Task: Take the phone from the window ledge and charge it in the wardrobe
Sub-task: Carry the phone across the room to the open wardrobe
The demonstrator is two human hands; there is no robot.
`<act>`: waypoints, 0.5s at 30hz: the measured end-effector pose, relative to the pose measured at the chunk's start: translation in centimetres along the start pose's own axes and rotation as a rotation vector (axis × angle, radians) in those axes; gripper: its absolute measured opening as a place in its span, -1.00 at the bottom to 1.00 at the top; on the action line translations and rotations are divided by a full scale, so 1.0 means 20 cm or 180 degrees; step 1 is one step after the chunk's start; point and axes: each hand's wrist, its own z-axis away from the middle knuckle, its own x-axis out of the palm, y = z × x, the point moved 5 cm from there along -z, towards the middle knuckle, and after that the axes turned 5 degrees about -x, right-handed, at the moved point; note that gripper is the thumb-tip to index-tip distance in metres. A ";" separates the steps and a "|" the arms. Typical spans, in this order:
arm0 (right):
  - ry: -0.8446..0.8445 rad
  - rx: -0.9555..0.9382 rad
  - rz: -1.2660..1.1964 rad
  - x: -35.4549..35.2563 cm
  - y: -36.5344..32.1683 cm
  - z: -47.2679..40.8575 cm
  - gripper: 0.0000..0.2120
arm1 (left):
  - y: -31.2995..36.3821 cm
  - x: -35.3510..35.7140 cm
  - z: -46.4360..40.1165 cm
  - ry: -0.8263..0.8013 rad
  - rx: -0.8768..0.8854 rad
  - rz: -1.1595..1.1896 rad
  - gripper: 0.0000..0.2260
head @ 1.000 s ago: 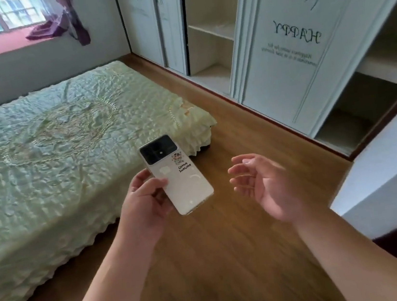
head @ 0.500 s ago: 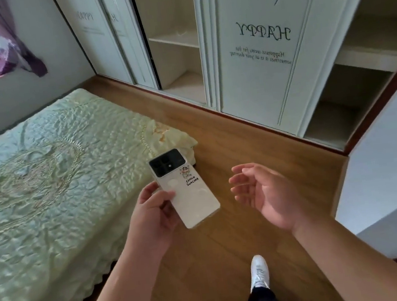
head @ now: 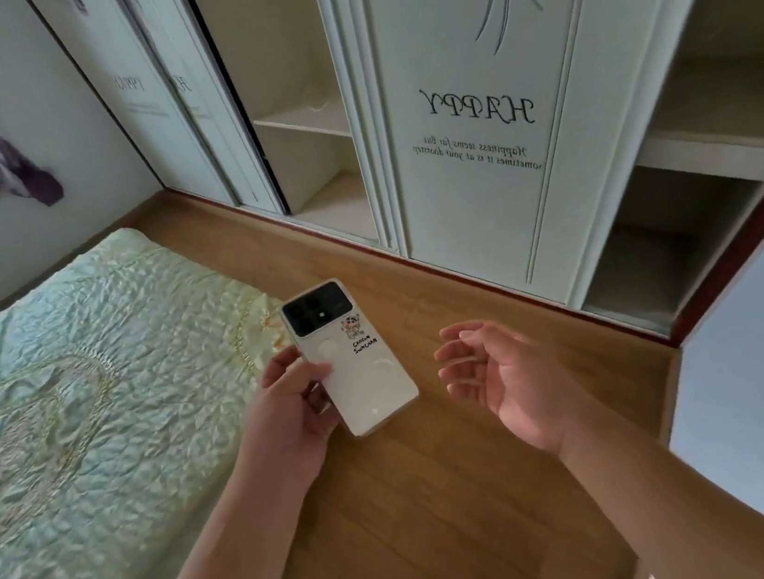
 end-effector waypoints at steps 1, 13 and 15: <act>0.0005 0.0005 0.0000 -0.02 -0.02 -0.05 -0.78 | 0.01 0.03 -0.05 0.0004 -0.0005 0.0010 -0.71; 0.0177 0.0086 0.0098 -0.10 -0.11 -0.94 -0.77 | 0.16 0.25 -0.93 -0.0051 -0.0265 0.0138 -0.73; 0.0209 0.0042 0.0128 -0.09 -0.15 -1.15 -0.77 | 0.21 0.28 -1.12 -0.0116 -0.0349 0.0147 -0.70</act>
